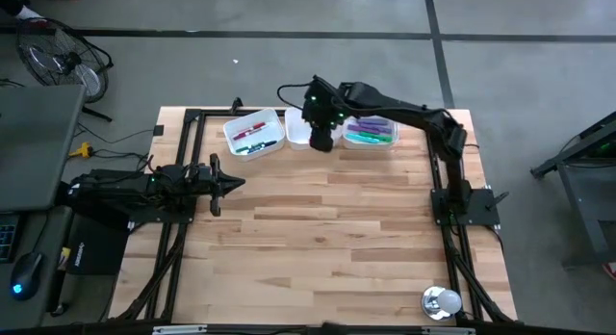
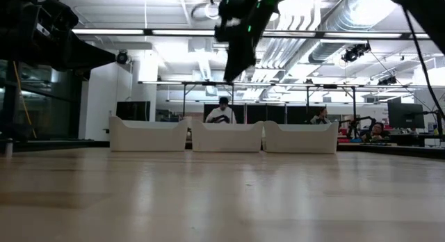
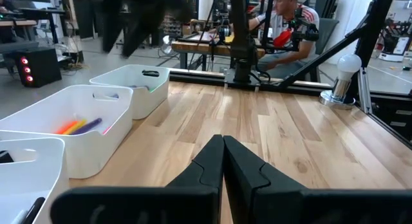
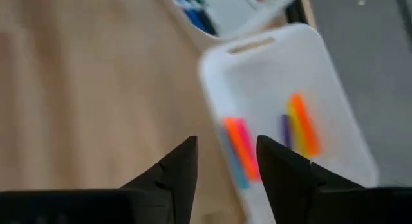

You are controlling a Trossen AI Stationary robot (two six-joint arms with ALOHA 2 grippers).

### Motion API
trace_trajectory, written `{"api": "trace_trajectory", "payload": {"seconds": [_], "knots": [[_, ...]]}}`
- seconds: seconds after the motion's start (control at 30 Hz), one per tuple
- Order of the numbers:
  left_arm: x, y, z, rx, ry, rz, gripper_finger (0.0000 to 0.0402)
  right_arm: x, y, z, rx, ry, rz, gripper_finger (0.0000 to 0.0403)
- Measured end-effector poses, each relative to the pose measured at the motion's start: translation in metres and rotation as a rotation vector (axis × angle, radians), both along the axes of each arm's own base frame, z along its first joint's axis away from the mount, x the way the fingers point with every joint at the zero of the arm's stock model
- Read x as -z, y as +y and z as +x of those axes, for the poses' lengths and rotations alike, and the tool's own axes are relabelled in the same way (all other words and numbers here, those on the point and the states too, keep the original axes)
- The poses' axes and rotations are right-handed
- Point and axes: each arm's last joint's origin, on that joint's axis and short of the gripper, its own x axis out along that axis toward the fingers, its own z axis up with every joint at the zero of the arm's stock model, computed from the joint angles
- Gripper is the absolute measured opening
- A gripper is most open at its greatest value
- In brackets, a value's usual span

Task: Pick & Place Markers
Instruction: Return to Home Position

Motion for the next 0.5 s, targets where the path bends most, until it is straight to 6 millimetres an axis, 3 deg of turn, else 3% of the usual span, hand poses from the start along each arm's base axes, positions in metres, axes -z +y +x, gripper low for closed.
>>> {"api": "trace_trajectory", "payload": {"seconds": [0.1,0.27,0.4,0.5], "knots": [[0.000,0.000,0.000,0.000,-0.001,0.000,0.0007,-0.023,0.023,-0.008,0.003,-0.045,0.084,0.0145],[0.000,0.000,0.000,0.000,0.000,0.000,0.0007,-0.042,0.066,-0.008,-0.025,-0.084,0.131,0.0145],[0.000,0.000,0.000,0.000,0.000,0.000,0.0007,-0.042,0.103,0.004,-0.080,-0.108,0.149,0.0145],[0.000,0.000,0.000,0.000,-0.001,0.000,0.0007,-0.024,0.131,0.013,-0.096,-0.140,0.170,0.0145]]}}
